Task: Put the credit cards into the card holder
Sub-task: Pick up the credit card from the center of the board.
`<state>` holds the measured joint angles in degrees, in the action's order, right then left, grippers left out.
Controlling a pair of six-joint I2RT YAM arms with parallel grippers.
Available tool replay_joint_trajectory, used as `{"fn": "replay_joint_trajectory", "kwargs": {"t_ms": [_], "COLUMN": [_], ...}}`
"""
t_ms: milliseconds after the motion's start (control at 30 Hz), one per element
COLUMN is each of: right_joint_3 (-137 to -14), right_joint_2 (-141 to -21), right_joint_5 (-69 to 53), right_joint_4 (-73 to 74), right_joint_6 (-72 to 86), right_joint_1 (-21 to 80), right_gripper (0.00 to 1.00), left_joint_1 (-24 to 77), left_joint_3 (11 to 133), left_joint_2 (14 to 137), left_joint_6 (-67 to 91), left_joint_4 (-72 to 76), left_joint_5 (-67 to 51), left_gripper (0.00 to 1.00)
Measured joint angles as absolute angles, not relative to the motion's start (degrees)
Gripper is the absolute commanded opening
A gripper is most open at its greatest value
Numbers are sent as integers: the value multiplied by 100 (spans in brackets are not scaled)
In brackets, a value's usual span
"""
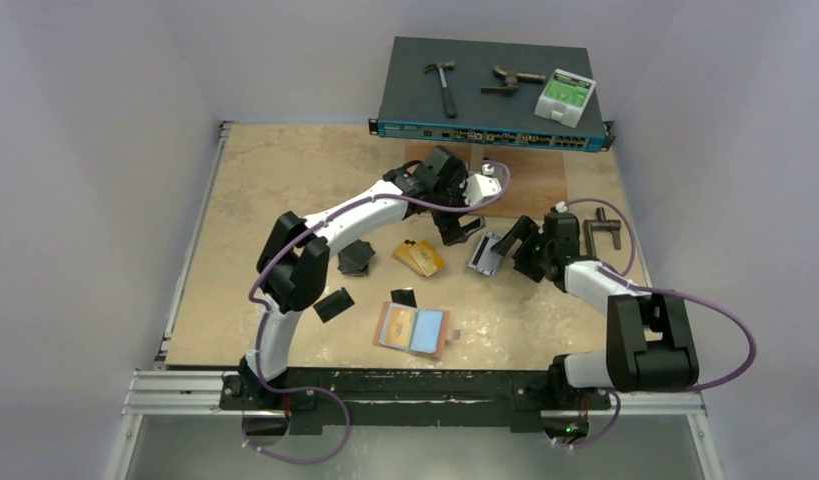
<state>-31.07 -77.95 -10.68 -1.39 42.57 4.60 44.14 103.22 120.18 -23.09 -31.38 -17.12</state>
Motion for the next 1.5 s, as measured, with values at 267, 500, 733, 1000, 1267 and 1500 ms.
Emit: {"fn": "replay_joint_trajectory", "kwargs": {"t_ms": [267, 500, 733, 1000, 1267, 1500], "right_joint_3": [-3245, -3267, -3229, -3186, -3135, -3122], "right_joint_2": [-8189, -8176, -8005, -7564, -7279, -7529], "right_joint_5": [-1103, -974, -838, -611, -729, -875], "right_joint_4": [-410, -368, -261, 272, 375, 141], "right_joint_6": [4228, 4152, 4049, 4040, 4224, 4431], "right_joint_1": [460, 497, 497, 497, 620, 875], "right_gripper": [63, 55, 45, 57, 59, 37], "left_joint_1": [4491, 4486, 4475, 4469, 4462, 4462], "left_joint_3": [10479, 10422, 10422, 10409, 10241, 10235], "left_joint_2": [12103, 12105, 12105, 12105, 12105, 12105], "left_joint_6": [-2165, -2141, -2141, -2141, -2099, -2056], "left_joint_4": [-3148, -3109, -3114, -3103, -3092, -3092], "left_joint_5": [-1750, -1750, -1752, -1754, -1754, -1754], "left_gripper": [99, 99, 99, 99, 99, 99]}}
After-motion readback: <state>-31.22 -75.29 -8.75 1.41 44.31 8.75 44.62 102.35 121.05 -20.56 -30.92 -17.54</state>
